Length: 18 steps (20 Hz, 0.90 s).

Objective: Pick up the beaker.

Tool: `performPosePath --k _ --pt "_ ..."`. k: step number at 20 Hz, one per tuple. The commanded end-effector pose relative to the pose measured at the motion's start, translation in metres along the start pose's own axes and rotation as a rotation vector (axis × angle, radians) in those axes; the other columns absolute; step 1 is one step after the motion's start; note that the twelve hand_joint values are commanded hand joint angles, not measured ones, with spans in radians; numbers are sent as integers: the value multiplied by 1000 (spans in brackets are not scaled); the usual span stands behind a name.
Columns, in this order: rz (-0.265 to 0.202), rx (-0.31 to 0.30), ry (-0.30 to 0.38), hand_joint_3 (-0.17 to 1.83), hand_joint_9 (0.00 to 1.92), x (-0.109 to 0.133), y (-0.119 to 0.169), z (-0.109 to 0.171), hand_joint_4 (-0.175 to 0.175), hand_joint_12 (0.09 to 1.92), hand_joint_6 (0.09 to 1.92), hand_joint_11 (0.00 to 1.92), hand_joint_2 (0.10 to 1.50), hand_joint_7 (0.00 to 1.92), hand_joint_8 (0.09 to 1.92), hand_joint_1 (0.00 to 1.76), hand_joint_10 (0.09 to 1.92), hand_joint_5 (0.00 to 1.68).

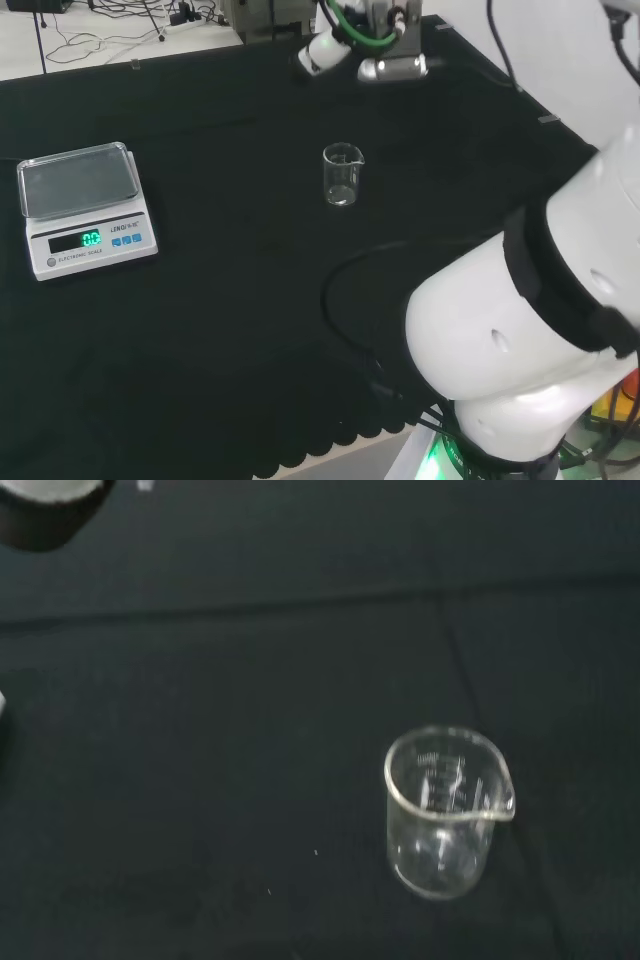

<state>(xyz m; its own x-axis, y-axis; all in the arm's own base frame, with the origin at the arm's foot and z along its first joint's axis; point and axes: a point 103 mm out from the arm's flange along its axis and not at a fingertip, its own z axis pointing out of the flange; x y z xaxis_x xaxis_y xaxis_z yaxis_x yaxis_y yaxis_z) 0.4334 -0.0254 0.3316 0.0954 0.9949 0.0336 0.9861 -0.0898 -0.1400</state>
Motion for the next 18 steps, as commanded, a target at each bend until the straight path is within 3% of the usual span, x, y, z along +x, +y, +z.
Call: performPosePath --k 1,10,14,18 --pt "37 28 73 284 170 -40 58 72 24 1263 87 0 725 64 711 643 851 203" --pt "44 27 89 274 141 -44 69 130 36 1118 87 0 731 1 650 645 847 110" --pt "37 66 109 264 111 -42 78 153 45 1028 87 0 733 0 569 636 844 53" --pt "33 112 125 246 68 -39 84 174 58 949 87 0 726 0 365 585 840 11"
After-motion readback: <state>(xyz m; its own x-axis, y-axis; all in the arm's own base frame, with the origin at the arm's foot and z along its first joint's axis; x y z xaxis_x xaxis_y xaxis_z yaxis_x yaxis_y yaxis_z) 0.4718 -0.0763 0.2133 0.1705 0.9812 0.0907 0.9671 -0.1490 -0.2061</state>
